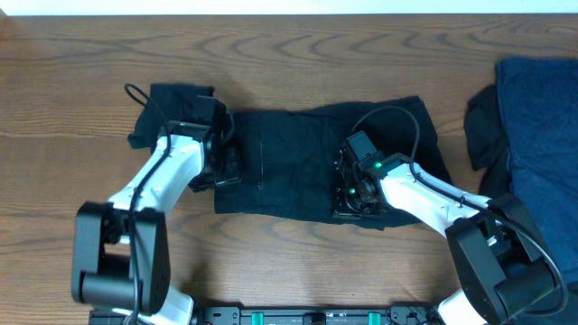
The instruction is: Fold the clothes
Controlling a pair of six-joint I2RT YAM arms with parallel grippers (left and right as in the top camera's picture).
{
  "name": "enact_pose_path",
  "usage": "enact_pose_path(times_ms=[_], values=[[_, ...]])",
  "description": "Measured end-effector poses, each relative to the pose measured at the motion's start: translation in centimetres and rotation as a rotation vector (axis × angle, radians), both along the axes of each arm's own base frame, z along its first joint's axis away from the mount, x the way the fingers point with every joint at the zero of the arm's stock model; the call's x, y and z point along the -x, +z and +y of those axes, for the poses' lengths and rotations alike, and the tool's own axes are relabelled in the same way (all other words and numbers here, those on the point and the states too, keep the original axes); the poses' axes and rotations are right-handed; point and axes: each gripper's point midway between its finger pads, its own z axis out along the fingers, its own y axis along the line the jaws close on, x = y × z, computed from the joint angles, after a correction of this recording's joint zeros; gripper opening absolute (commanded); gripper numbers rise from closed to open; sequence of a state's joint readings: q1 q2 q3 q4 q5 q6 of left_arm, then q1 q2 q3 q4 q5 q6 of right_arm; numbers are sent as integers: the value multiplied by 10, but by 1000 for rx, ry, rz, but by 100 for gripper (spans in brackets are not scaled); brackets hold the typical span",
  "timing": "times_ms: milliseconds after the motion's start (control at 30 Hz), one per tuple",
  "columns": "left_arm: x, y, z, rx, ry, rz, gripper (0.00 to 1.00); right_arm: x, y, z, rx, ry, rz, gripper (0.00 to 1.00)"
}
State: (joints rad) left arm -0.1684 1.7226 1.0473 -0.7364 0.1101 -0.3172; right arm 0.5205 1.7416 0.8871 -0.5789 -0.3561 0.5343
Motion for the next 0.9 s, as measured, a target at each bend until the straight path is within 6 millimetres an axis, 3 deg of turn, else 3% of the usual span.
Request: enact_pose_path(times_ms=[200, 533, 900], values=[[3, -14, -1, 4, -1, 41, 63, 0, 0, 0, 0, 0, 0, 2], [4, -15, -14, 76, -4, 56, 63, 0, 0, 0, 0, 0, 0, 2], [4, -15, -17, 93, -6, 56, 76, 0, 0, 0, 0, 0, 0, 2]])
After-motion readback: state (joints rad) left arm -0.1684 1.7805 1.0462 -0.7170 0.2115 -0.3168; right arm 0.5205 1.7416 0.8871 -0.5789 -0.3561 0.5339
